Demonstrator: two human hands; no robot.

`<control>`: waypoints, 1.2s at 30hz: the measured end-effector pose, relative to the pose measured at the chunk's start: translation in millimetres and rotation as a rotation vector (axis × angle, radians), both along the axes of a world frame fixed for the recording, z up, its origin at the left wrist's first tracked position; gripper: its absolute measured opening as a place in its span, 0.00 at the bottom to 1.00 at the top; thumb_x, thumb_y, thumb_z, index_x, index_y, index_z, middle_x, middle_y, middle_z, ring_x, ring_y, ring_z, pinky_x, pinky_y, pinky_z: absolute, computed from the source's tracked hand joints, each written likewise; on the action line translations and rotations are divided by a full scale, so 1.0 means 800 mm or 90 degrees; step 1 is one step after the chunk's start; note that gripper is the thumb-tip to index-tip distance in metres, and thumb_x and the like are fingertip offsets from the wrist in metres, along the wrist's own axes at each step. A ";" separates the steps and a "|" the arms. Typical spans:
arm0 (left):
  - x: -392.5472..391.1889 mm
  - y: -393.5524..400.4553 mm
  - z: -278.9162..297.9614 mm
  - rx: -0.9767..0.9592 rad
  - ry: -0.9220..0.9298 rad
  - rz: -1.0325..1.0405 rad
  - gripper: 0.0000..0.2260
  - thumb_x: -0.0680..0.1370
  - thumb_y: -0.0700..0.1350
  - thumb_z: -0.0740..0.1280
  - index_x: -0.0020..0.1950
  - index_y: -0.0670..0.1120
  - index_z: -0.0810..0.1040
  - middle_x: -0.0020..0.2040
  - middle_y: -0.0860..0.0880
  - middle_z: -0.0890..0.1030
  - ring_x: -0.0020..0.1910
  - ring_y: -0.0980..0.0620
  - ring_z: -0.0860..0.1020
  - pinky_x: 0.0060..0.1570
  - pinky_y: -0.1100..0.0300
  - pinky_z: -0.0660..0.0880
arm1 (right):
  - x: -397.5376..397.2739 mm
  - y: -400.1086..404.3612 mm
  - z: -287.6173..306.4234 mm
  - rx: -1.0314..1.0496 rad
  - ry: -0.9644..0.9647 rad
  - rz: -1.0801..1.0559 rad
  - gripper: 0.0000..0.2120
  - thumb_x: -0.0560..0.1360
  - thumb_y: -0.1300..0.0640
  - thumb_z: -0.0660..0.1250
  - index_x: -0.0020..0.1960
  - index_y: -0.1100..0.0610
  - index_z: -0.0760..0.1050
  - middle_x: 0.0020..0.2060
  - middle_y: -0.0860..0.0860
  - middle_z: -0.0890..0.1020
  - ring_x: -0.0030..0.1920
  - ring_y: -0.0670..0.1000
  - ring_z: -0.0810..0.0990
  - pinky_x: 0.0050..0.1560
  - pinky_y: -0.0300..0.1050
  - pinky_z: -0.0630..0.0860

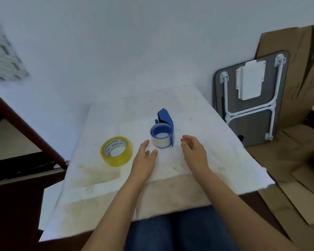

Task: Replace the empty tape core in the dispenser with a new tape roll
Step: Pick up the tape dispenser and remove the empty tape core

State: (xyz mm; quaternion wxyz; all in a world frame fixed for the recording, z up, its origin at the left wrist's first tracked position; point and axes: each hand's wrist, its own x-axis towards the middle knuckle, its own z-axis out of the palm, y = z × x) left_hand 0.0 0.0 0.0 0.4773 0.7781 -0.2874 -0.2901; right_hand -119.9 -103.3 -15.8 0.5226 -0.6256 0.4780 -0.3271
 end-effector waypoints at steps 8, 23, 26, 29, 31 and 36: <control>0.043 -0.051 -0.021 -0.060 0.142 0.054 0.21 0.80 0.54 0.63 0.73 0.54 0.71 0.70 0.56 0.76 0.68 0.54 0.75 0.69 0.49 0.72 | 0.042 -0.044 0.004 0.078 0.011 0.116 0.22 0.81 0.45 0.55 0.73 0.51 0.67 0.62 0.44 0.75 0.66 0.50 0.74 0.62 0.43 0.69; 0.016 0.018 -0.021 -0.128 0.246 -0.002 0.13 0.80 0.39 0.67 0.64 0.46 0.79 0.61 0.49 0.85 0.64 0.51 0.80 0.68 0.51 0.73 | 0.023 -0.005 0.001 0.282 -0.145 0.039 0.33 0.70 0.31 0.65 0.63 0.55 0.70 0.56 0.51 0.80 0.57 0.52 0.80 0.62 0.54 0.77; 0.003 0.032 -0.017 -0.103 0.232 -0.046 0.12 0.79 0.39 0.68 0.63 0.46 0.80 0.59 0.51 0.86 0.62 0.53 0.81 0.66 0.55 0.74 | 0.011 0.004 0.001 0.287 -0.135 0.065 0.46 0.55 0.23 0.68 0.61 0.55 0.76 0.56 0.53 0.84 0.58 0.53 0.83 0.62 0.55 0.77; -0.009 0.045 -0.012 -0.088 0.209 -0.065 0.12 0.79 0.39 0.68 0.63 0.46 0.80 0.59 0.52 0.86 0.62 0.56 0.81 0.63 0.60 0.75 | 0.001 0.018 0.010 0.273 -0.101 0.092 0.44 0.57 0.26 0.71 0.60 0.57 0.78 0.56 0.53 0.84 0.57 0.52 0.83 0.62 0.54 0.77; -0.016 0.053 -0.011 -0.079 0.182 -0.081 0.13 0.79 0.40 0.68 0.64 0.47 0.79 0.60 0.53 0.85 0.62 0.57 0.80 0.64 0.59 0.75 | -0.010 0.029 0.013 0.264 -0.121 0.099 0.31 0.68 0.36 0.71 0.61 0.58 0.78 0.56 0.53 0.84 0.56 0.51 0.83 0.60 0.50 0.79; -0.029 0.075 -0.008 -0.081 0.180 -0.112 0.16 0.79 0.45 0.69 0.67 0.53 0.76 0.65 0.55 0.81 0.66 0.58 0.78 0.68 0.54 0.73 | -0.038 0.048 0.000 0.303 -0.276 0.104 0.19 0.76 0.52 0.68 0.63 0.61 0.78 0.51 0.51 0.84 0.53 0.49 0.81 0.49 0.40 0.78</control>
